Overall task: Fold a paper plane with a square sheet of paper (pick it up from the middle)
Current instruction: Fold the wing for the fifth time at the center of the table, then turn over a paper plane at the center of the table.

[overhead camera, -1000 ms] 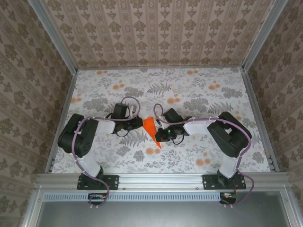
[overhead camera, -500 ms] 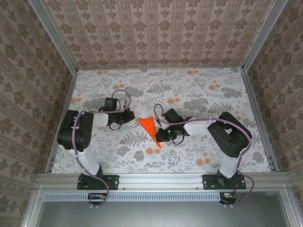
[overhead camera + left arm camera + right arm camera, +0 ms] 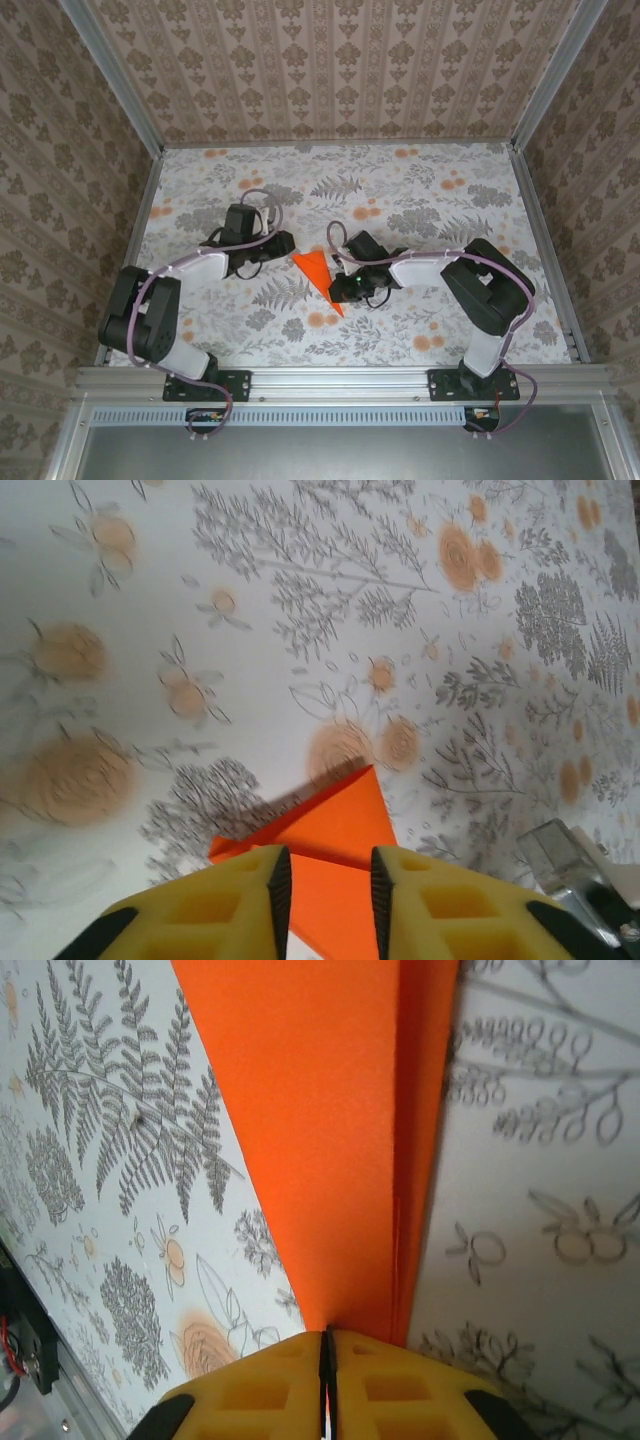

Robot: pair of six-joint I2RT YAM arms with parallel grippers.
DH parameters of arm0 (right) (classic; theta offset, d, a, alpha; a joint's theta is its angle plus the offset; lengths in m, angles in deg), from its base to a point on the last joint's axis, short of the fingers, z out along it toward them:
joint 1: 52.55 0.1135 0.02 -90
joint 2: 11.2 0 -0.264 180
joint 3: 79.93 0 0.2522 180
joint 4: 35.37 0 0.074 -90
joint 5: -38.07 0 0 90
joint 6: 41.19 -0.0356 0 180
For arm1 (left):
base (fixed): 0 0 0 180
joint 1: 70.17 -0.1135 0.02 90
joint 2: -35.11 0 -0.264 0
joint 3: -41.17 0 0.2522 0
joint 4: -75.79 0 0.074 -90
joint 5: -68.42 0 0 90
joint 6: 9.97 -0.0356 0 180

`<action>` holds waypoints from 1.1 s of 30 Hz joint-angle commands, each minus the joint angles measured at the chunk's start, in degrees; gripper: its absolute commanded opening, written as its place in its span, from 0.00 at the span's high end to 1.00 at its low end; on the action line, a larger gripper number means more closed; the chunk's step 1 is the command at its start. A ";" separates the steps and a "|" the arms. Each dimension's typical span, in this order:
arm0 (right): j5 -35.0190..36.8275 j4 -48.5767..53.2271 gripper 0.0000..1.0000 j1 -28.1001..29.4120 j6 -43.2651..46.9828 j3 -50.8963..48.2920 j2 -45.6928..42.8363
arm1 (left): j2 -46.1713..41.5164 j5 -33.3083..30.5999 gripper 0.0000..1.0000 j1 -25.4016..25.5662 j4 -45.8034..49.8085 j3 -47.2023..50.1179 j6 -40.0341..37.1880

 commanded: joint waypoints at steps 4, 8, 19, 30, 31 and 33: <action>2.45 2.07 0.61 0.23 -3.54 1.58 -10.00 | -6.44 -9.78 0.51 5.11 10.58 0.12 5.88; 8.66 5.31 0.43 -2.22 -3.41 0.91 -16.27 | -10.16 -12.31 0.36 6.65 18.32 -2.25 6.00; 20.88 6.95 0.10 -11.81 2.04 -2.19 -21.57 | -8.42 -22.00 0.11 13.95 37.10 -12.79 6.04; 19.31 4.47 0.00 -16.62 0.54 -6.99 -24.38 | 12.34 -32.62 0.02 26.11 46.83 -28.64 14.03; 19.22 4.45 0.00 -16.78 0.58 -7.19 -24.22 | 13.94 -33.47 0.02 26.67 47.87 -30.22 14.78; 18.97 4.42 0.00 -16.82 0.39 -7.35 -23.96 | 16.10 -34.76 0.04 27.31 49.08 -31.84 16.65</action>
